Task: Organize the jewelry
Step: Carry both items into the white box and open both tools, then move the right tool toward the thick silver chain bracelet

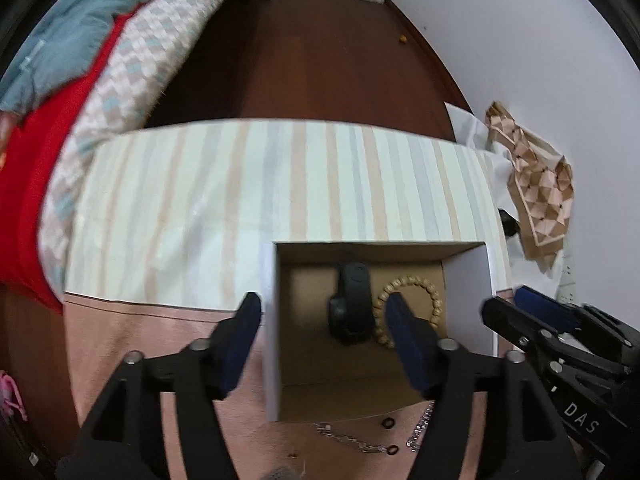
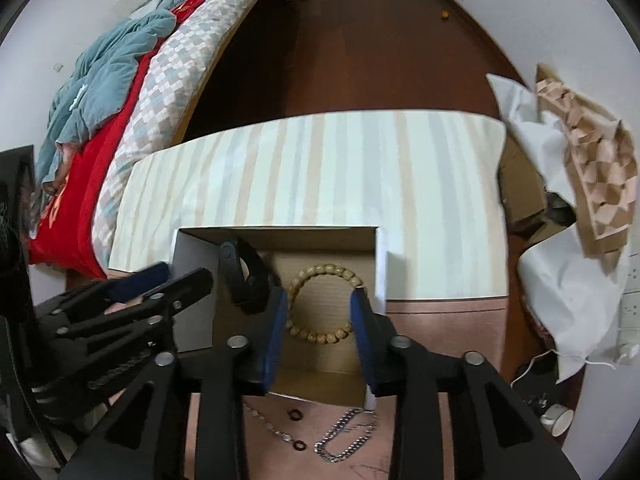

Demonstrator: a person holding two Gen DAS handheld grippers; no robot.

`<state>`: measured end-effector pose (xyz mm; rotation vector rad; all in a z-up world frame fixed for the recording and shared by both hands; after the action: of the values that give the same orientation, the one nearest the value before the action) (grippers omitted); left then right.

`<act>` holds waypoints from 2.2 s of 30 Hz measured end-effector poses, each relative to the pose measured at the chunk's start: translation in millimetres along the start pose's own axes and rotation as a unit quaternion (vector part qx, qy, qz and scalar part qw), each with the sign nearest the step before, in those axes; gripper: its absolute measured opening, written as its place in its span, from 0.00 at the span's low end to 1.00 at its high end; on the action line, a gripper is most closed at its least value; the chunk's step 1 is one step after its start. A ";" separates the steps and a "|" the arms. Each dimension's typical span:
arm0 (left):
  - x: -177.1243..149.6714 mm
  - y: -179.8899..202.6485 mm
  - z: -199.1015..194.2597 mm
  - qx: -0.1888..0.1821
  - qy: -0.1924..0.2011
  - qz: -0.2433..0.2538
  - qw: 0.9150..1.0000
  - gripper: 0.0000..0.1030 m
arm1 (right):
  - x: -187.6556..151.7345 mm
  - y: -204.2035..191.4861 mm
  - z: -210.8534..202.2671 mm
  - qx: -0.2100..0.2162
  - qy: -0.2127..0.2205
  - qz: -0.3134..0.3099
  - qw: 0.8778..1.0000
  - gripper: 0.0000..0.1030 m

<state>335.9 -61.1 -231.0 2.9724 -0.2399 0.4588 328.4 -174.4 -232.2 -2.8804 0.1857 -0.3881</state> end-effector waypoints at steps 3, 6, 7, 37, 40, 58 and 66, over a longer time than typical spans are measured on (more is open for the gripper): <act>0.8 -9.8 -13.8 0.040 0.025 -0.001 0.999 0.84 | -1.5 5.3 -13.1 -0.032 0.017 -0.005 0.999 0.58; -5.4 -19.4 -23.5 0.076 0.041 0.005 0.996 0.97 | -5.3 11.2 -26.1 -0.083 0.037 -0.024 0.996 0.84; -9.2 -21.8 -24.8 0.089 0.041 0.007 0.995 0.98 | -8.0 13.1 -29.6 -0.099 0.042 -0.030 0.994 0.88; -94.3 -18.9 -177.2 0.144 0.194 -0.009 0.970 1.00 | -99.1 -6.8 -159.7 -0.143 0.167 -0.017 0.975 1.00; -102.5 -20.3 -192.3 0.147 0.209 -0.009 0.967 1.00 | -107.9 -12.8 -177.0 -0.141 0.181 -0.017 0.973 1.00; -156.7 -38.4 -134.4 0.136 0.146 -0.033 0.979 1.00 | -168.5 20.0 -160.4 -0.103 0.159 0.045 0.981 1.00; -188.9 -43.0 -59.6 0.160 0.070 -0.024 0.984 1.00 | -220.6 88.1 -68.1 -0.093 0.066 0.125 0.985 0.80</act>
<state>148.4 15.7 -237.0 3.2248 -0.0846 0.7641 90.2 -239.5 -243.8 -2.9606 0.6320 -0.5399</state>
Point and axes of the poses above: each gripper's, at about its wrist camera, not at the fingertips, and z roughly the way its jaws point, y to its right, x to its top, the point moved 9 cm from there along z, roughly the way its jaws point, and after that the axes turned 3 degrees about z, right-handed, at the moved point
